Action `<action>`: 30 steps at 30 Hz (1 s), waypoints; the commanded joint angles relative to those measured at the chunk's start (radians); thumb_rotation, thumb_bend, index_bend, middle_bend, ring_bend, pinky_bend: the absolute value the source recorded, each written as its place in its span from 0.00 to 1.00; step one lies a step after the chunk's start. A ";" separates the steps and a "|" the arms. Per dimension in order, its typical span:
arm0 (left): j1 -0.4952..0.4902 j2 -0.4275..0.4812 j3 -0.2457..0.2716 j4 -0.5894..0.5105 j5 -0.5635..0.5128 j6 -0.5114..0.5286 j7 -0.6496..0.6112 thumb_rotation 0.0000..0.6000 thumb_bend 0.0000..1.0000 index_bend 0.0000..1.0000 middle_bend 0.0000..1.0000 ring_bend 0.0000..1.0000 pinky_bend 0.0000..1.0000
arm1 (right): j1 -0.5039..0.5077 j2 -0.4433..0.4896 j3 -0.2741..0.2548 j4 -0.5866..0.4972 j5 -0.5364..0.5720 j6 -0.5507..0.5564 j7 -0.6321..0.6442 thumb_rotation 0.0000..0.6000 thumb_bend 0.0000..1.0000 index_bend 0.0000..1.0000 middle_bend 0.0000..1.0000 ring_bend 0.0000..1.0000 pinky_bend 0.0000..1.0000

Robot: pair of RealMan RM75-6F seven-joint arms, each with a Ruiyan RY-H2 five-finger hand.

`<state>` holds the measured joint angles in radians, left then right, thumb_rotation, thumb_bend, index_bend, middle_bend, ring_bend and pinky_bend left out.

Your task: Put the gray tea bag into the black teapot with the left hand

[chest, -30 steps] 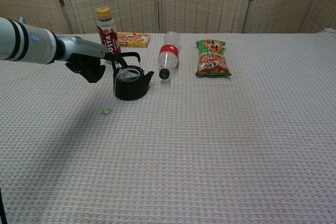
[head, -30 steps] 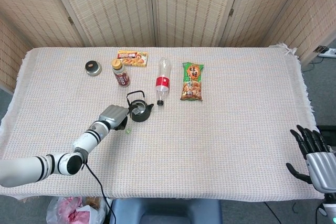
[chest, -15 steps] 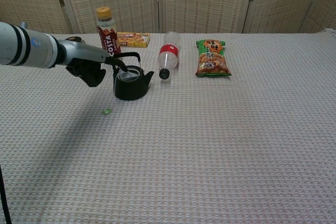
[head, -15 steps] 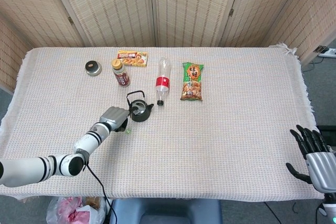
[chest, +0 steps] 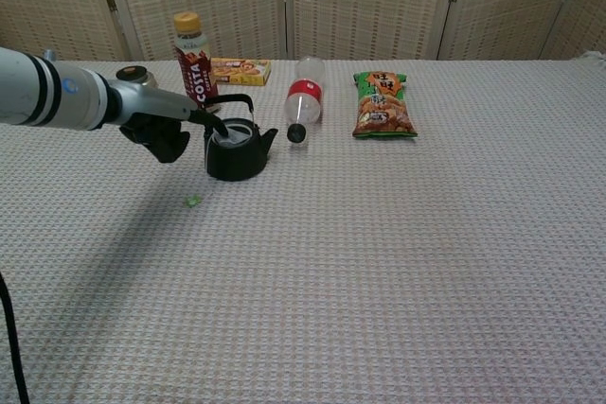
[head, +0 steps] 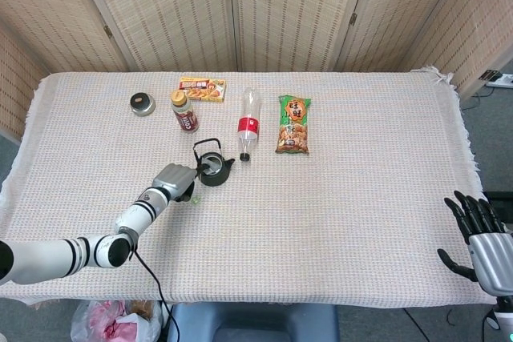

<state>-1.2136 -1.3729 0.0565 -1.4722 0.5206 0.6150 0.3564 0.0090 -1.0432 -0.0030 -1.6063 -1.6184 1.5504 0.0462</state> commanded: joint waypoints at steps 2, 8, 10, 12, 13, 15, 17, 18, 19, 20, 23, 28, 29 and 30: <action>0.001 -0.008 0.000 0.017 0.005 -0.012 -0.004 1.00 1.00 0.04 1.00 1.00 1.00 | 0.001 -0.001 0.002 -0.002 0.003 -0.001 -0.003 1.00 0.19 0.00 0.00 0.00 0.00; 0.008 -0.027 0.006 0.051 0.015 -0.033 -0.014 1.00 1.00 0.05 1.00 1.00 1.00 | -0.002 -0.002 0.005 -0.003 0.007 0.004 -0.006 1.00 0.19 0.00 0.00 0.00 0.00; 0.011 -0.033 0.008 0.064 0.019 -0.040 -0.017 1.00 1.00 0.05 1.00 1.00 1.00 | 0.000 -0.002 0.004 -0.003 0.008 -0.001 -0.007 1.00 0.19 0.00 0.00 0.00 0.00; 0.012 -0.039 0.009 0.074 0.022 -0.046 -0.020 1.00 1.00 0.05 1.00 1.00 1.00 | 0.001 -0.002 0.004 -0.003 0.008 -0.004 -0.008 1.00 0.19 0.00 0.00 0.00 0.00; 0.012 -0.042 0.009 0.079 0.023 -0.048 -0.021 1.00 1.00 0.05 1.00 1.00 1.00 | 0.002 -0.002 0.004 -0.004 0.009 -0.006 -0.009 1.00 0.19 0.00 0.00 0.00 0.00; 0.013 -0.048 0.008 0.090 0.027 -0.054 -0.025 1.00 1.00 0.06 1.00 1.00 1.00 | 0.003 -0.002 0.005 -0.004 0.010 -0.007 -0.010 1.00 0.19 0.00 0.00 0.00 0.00; 0.014 -0.053 0.007 0.099 0.031 -0.060 -0.029 1.00 1.00 0.06 1.00 1.00 1.00 | 0.003 -0.002 0.005 -0.004 0.012 -0.008 -0.010 1.00 0.19 0.00 0.00 0.00 0.00; 0.014 -0.056 0.007 0.102 0.032 -0.061 -0.031 1.00 1.00 0.06 1.00 1.00 1.00 | 0.003 -0.003 0.006 -0.004 0.012 -0.008 -0.011 1.00 0.19 0.00 0.00 0.00 0.00; 0.015 -0.058 0.005 0.105 0.035 -0.064 -0.033 1.00 1.00 0.06 1.00 1.00 1.00 | 0.003 -0.003 0.006 -0.004 0.013 -0.009 -0.011 1.00 0.19 0.00 0.00 0.00 0.00; 0.015 -0.060 0.004 0.107 0.037 -0.064 -0.035 1.00 1.00 0.06 1.00 1.00 1.00 | 0.004 -0.002 0.006 -0.004 0.013 -0.010 -0.011 1.00 0.19 0.00 0.00 0.00 0.00; 0.016 -0.057 0.000 0.103 0.047 -0.060 -0.039 1.00 1.00 0.06 1.00 1.00 1.00 | 0.005 -0.002 0.006 -0.005 0.014 -0.013 -0.011 1.00 0.19 0.00 0.00 0.00 0.00; 0.022 -0.004 -0.017 0.011 0.074 0.006 -0.034 1.00 1.00 0.05 1.00 1.00 1.00 | 0.004 0.001 0.002 -0.005 0.003 -0.007 -0.005 1.00 0.19 0.00 0.00 0.00 0.00; 0.025 0.017 -0.022 -0.026 0.081 0.031 -0.031 1.00 1.00 0.05 1.00 1.00 1.00 | 0.002 0.002 0.000 -0.004 -0.003 -0.003 -0.003 1.00 0.19 0.00 0.00 0.00 0.00; 0.028 0.033 -0.025 -0.056 0.087 0.051 -0.027 1.00 1.00 0.04 1.00 1.00 1.00 | 0.001 0.003 -0.002 -0.004 -0.008 0.001 -0.002 1.00 0.19 0.00 0.00 0.00 0.00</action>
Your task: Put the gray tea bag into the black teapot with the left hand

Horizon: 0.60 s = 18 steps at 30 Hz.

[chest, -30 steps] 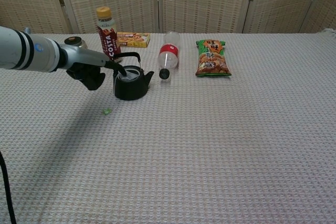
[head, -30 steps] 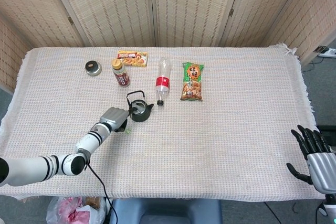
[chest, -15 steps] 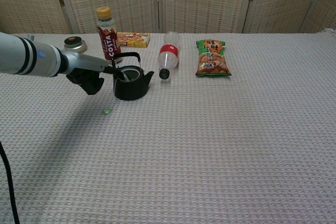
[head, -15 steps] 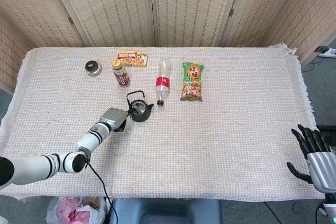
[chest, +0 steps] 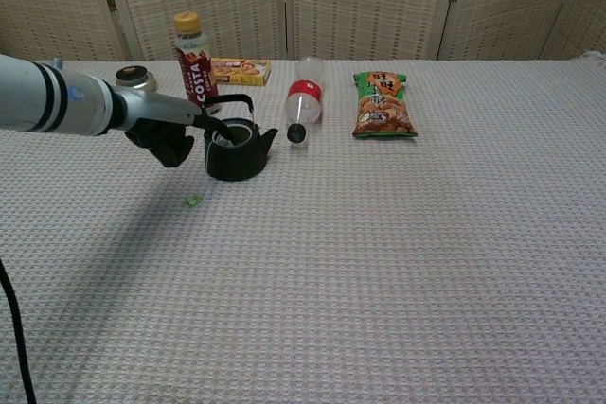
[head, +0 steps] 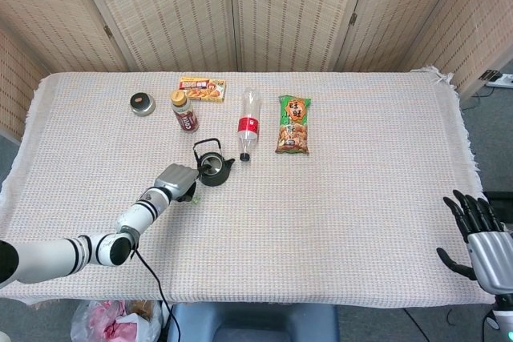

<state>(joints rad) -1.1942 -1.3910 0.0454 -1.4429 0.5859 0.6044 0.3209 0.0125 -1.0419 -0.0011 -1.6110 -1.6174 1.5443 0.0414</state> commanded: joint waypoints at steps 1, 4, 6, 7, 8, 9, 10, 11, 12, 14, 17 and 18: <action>0.013 0.072 -0.018 -0.126 0.029 0.090 0.015 1.00 1.00 0.04 1.00 1.00 1.00 | -0.005 0.002 -0.007 0.001 -0.016 0.013 0.003 1.00 0.19 0.00 0.00 0.00 0.00; 0.024 0.126 -0.026 -0.227 0.045 0.149 0.031 1.00 1.00 0.01 1.00 1.00 1.00 | -0.012 0.002 -0.012 0.003 -0.035 0.032 0.006 1.00 0.19 0.00 0.00 0.00 0.00; 0.041 0.174 -0.028 -0.312 0.073 0.204 0.044 1.00 1.00 0.00 1.00 1.00 1.00 | -0.018 0.003 -0.015 0.005 -0.047 0.047 0.009 1.00 0.19 0.00 0.00 0.00 0.00; 0.052 0.197 -0.028 -0.351 0.091 0.230 0.047 1.00 1.00 0.00 1.00 1.00 1.00 | -0.021 0.003 -0.017 0.006 -0.051 0.053 0.011 1.00 0.19 0.00 0.00 0.00 0.00; 0.074 0.231 -0.025 -0.404 0.123 0.268 0.049 1.00 0.99 0.00 1.00 0.98 1.00 | -0.023 0.004 -0.019 0.009 -0.055 0.058 0.015 1.00 0.19 0.00 0.00 0.00 0.00; 0.095 0.259 -0.021 -0.445 0.155 0.299 0.044 1.00 0.95 0.00 1.00 0.96 1.00 | -0.025 0.004 -0.020 0.011 -0.058 0.062 0.018 1.00 0.19 0.00 0.00 0.00 0.00; 0.132 0.296 -0.012 -0.497 0.209 0.341 0.032 1.00 0.90 0.00 1.00 0.94 1.00 | -0.027 0.004 -0.022 0.014 -0.061 0.066 0.021 1.00 0.19 0.00 0.00 0.00 0.00; 0.163 0.325 -0.002 -0.533 0.257 0.373 0.017 1.00 0.82 0.00 1.00 0.91 1.00 | -0.028 0.004 -0.023 0.016 -0.063 0.068 0.024 1.00 0.19 0.00 0.00 0.00 0.00; 0.200 0.351 0.010 -0.563 0.314 0.409 -0.002 1.00 0.75 0.00 1.00 0.89 1.00 | -0.029 0.005 -0.023 0.017 -0.064 0.069 0.027 1.00 0.19 0.00 0.00 0.00 0.00; 0.301 0.398 0.050 -0.602 0.474 0.504 -0.059 1.00 0.67 0.00 1.00 0.85 1.00 | -0.030 0.005 -0.025 0.020 -0.068 0.072 0.031 1.00 0.19 0.00 0.00 0.00 0.00; 0.464 0.405 0.119 -0.552 0.733 0.689 -0.147 1.00 0.57 0.00 0.92 0.77 0.94 | -0.031 0.005 -0.026 0.020 -0.077 0.078 0.032 1.00 0.19 0.00 0.00 0.00 0.00; 0.513 0.394 0.139 -0.516 0.798 0.751 -0.157 1.00 0.53 0.00 0.85 0.72 0.91 | -0.031 0.004 -0.026 0.021 -0.078 0.078 0.030 1.00 0.19 0.00 0.00 0.00 0.00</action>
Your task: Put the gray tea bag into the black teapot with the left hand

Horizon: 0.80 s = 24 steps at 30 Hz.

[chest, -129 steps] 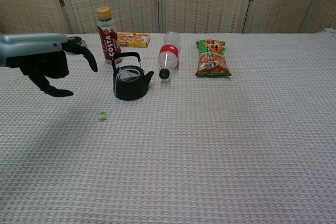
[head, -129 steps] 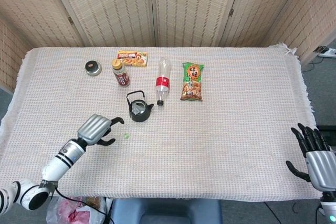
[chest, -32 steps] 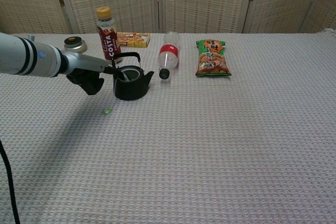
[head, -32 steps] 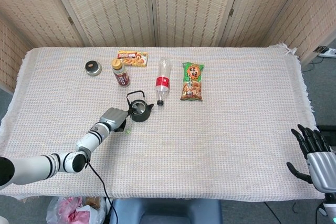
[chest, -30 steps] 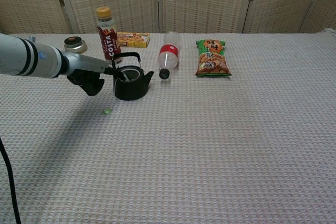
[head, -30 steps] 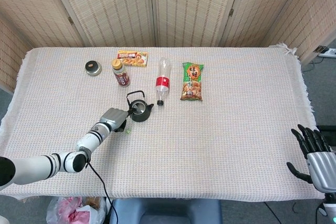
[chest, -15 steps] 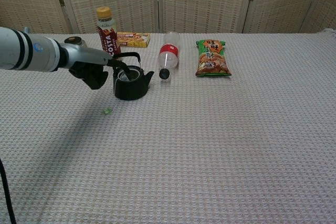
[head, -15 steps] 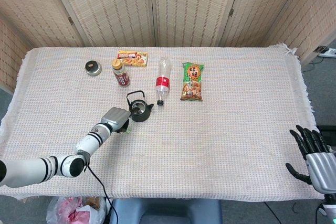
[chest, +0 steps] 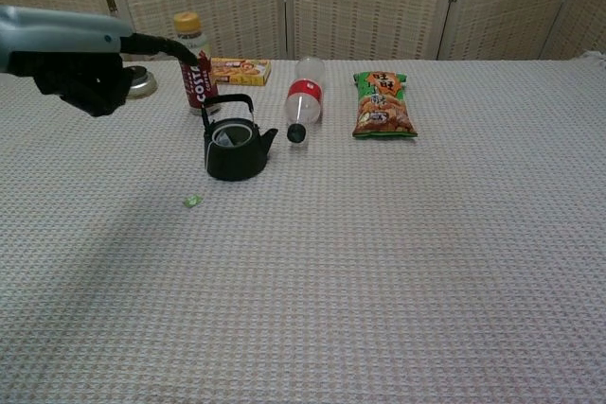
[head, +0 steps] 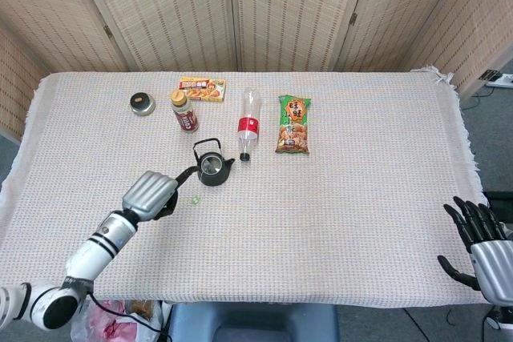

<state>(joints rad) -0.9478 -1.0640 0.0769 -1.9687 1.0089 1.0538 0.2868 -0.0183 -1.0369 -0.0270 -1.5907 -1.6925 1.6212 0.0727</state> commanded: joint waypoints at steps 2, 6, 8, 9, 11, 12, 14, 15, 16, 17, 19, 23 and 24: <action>0.373 0.030 0.145 0.096 0.469 0.423 -0.125 1.00 0.46 0.00 0.73 0.62 0.84 | 0.003 -0.002 -0.002 0.000 -0.006 -0.005 -0.006 1.00 0.19 0.00 0.00 0.00 0.00; 0.524 -0.035 0.176 0.215 0.491 0.537 -0.128 1.00 0.35 0.00 0.42 0.33 0.65 | 0.013 -0.004 -0.002 -0.006 -0.001 -0.029 -0.019 1.00 0.19 0.00 0.00 0.00 0.00; 0.592 -0.068 0.176 0.271 0.464 0.572 -0.137 1.00 0.30 0.00 0.21 0.17 0.51 | 0.015 -0.005 -0.001 -0.009 0.000 -0.031 -0.030 1.00 0.19 0.00 0.00 0.00 0.00; 0.618 -0.083 0.172 0.297 0.460 0.590 -0.152 1.00 0.29 0.00 0.11 0.08 0.42 | 0.013 -0.006 -0.001 -0.010 0.000 -0.029 -0.035 1.00 0.19 0.00 0.00 0.00 0.00; 0.674 -0.119 0.159 0.360 0.459 0.635 -0.193 1.00 0.27 0.00 0.02 0.01 0.31 | 0.011 -0.010 0.001 -0.014 0.002 -0.025 -0.045 1.00 0.19 0.00 0.00 0.00 0.00; 0.695 -0.134 0.154 0.386 0.461 0.653 -0.208 1.00 0.26 0.00 0.01 0.00 0.28 | 0.010 -0.011 0.002 -0.015 0.003 -0.025 -0.051 1.00 0.19 0.00 0.00 0.00 0.00; 0.736 -0.162 0.148 0.436 0.468 0.676 -0.238 1.00 0.25 0.00 0.00 0.00 0.24 | 0.012 -0.015 0.003 -0.018 0.008 -0.030 -0.065 1.00 0.19 0.00 0.00 0.00 0.00; 0.750 -0.169 0.147 0.452 0.472 0.680 -0.249 1.00 0.25 0.00 0.00 0.00 0.23 | 0.013 -0.016 0.004 -0.020 0.010 -0.034 -0.069 1.00 0.19 0.00 0.00 0.00 0.00; 0.766 -0.177 0.147 0.469 0.475 0.681 -0.257 1.00 0.24 0.00 0.00 0.00 0.22 | 0.015 -0.018 0.006 -0.022 0.015 -0.039 -0.074 1.00 0.19 0.00 0.00 0.00 0.00; 0.775 -0.177 0.148 0.473 0.476 0.676 -0.248 1.00 0.23 0.00 0.00 0.00 0.22 | 0.017 -0.018 0.009 -0.023 0.021 -0.043 -0.076 1.00 0.19 0.00 0.00 0.00 0.00; 0.785 -0.169 0.148 0.470 0.497 0.679 -0.238 1.00 0.21 0.00 0.00 0.00 0.21 | 0.020 -0.017 0.013 -0.026 0.031 -0.050 -0.079 1.00 0.19 0.00 0.00 0.00 0.00; 0.819 -0.167 0.121 0.465 0.503 0.700 -0.213 1.00 0.20 0.00 0.00 0.00 0.19 | 0.020 -0.015 0.015 -0.029 0.035 -0.049 -0.078 1.00 0.19 0.00 0.00 0.00 0.00; 0.822 -0.166 0.118 0.466 0.503 0.694 -0.214 1.00 0.19 0.00 0.00 0.00 0.18 | 0.019 -0.015 0.014 -0.028 0.031 -0.047 -0.078 1.00 0.19 0.00 0.00 0.00 0.00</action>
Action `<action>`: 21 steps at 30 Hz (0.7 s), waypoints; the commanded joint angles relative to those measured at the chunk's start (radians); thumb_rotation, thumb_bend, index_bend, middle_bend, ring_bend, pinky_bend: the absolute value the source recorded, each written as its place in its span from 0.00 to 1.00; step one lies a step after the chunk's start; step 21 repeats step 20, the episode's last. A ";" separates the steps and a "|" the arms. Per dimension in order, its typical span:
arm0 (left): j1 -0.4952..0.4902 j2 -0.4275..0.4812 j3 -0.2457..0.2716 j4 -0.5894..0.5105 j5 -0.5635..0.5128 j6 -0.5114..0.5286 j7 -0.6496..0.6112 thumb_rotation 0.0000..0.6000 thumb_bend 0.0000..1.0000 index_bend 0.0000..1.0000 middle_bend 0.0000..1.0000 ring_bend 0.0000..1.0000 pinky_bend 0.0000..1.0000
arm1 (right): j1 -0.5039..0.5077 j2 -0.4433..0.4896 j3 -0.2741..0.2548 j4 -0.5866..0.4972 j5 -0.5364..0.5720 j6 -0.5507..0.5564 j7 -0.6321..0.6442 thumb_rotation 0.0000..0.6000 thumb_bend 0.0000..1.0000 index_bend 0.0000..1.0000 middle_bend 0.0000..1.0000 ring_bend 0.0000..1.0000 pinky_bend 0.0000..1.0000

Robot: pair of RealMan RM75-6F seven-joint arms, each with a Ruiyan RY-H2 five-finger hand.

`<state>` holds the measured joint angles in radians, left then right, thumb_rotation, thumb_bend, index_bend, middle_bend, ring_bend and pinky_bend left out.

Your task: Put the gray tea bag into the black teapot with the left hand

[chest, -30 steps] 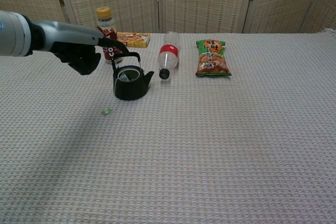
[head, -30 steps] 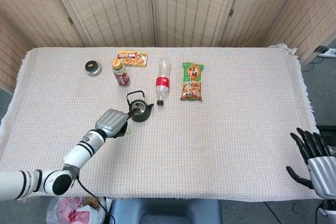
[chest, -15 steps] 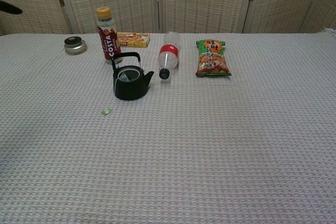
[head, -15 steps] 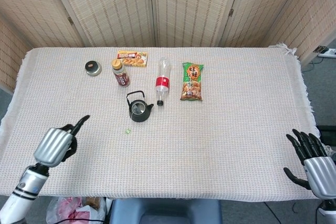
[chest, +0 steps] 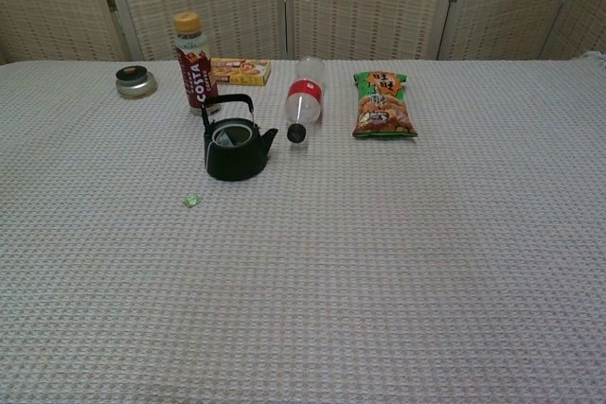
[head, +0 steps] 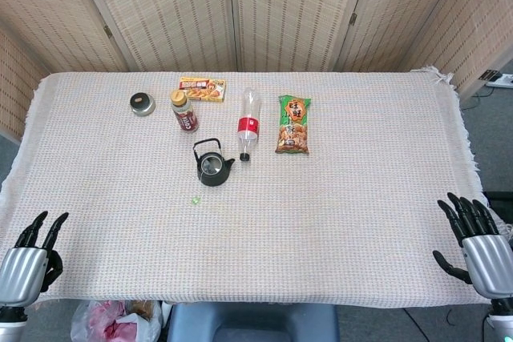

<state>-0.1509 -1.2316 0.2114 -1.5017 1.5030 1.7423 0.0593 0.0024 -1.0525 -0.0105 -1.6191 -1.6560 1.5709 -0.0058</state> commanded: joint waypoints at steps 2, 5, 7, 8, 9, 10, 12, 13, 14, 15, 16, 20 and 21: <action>0.026 0.010 -0.021 0.002 0.013 -0.021 -0.002 1.00 0.18 0.00 0.00 0.00 0.17 | -0.002 0.001 -0.010 0.000 -0.018 0.004 -0.001 1.00 0.19 0.00 0.00 0.00 0.00; 0.034 0.021 -0.038 0.001 0.005 -0.038 -0.011 1.00 0.15 0.00 0.00 0.00 0.15 | -0.006 -0.001 -0.016 -0.002 -0.034 0.013 -0.008 1.00 0.19 0.00 0.00 0.00 0.00; 0.041 0.025 -0.051 0.000 0.007 -0.038 -0.020 1.00 0.15 0.00 0.00 0.00 0.15 | -0.009 -0.003 -0.015 -0.003 -0.037 0.020 -0.014 1.00 0.19 0.00 0.00 0.00 0.00; 0.043 0.027 -0.054 -0.001 0.009 -0.042 -0.023 1.00 0.15 0.00 0.00 0.00 0.15 | -0.010 -0.004 -0.014 -0.003 -0.035 0.022 -0.017 1.00 0.19 0.00 0.00 0.00 0.00; 0.043 0.030 -0.057 -0.002 0.011 -0.049 -0.023 1.00 0.15 0.00 0.00 0.00 0.15 | -0.011 -0.006 -0.013 -0.004 -0.032 0.023 -0.020 1.00 0.19 0.00 0.00 0.00 0.00; 0.043 0.032 -0.060 -0.004 0.011 -0.057 -0.021 1.00 0.15 0.00 0.00 0.00 0.15 | -0.011 -0.007 -0.012 -0.004 -0.029 0.023 -0.024 1.00 0.19 0.00 0.00 0.00 0.00; 0.042 0.035 -0.068 -0.008 0.008 -0.076 -0.016 1.00 0.15 0.00 0.00 0.00 0.15 | -0.013 -0.009 -0.010 -0.006 -0.024 0.023 -0.030 1.00 0.19 0.00 0.00 0.00 0.00; 0.040 0.037 -0.076 -0.009 -0.001 -0.090 -0.010 1.00 0.15 0.00 0.00 0.00 0.15 | -0.013 -0.011 -0.008 -0.007 -0.020 0.024 -0.035 1.00 0.19 0.00 0.00 0.00 0.00; 0.040 0.037 -0.082 -0.009 -0.007 -0.099 -0.003 1.00 0.15 0.00 0.00 0.00 0.15 | -0.013 -0.013 -0.006 -0.007 -0.017 0.023 -0.040 1.00 0.19 0.00 0.00 0.00 0.00; 0.040 0.036 -0.087 -0.010 -0.011 -0.105 0.001 1.00 0.15 0.00 0.00 0.00 0.15 | -0.012 -0.014 -0.005 -0.008 -0.014 0.021 -0.045 1.00 0.19 0.00 0.00 0.00 0.00; 0.042 0.036 -0.093 -0.012 -0.013 -0.111 0.005 1.00 0.15 0.00 0.00 0.00 0.15 | -0.011 -0.016 -0.003 -0.008 -0.011 0.018 -0.050 1.00 0.19 0.00 0.00 0.00 0.00; 0.048 0.036 -0.108 -0.019 -0.014 -0.123 0.012 1.00 0.15 0.00 0.00 0.00 0.15 | -0.008 -0.018 0.001 -0.009 -0.003 0.011 -0.061 1.00 0.19 0.00 0.00 0.00 0.00; 0.048 0.036 -0.108 -0.019 -0.014 -0.123 0.012 1.00 0.15 0.00 0.00 0.00 0.15 | -0.008 -0.018 0.001 -0.009 -0.003 0.011 -0.061 1.00 0.19 0.00 0.00 0.00 0.00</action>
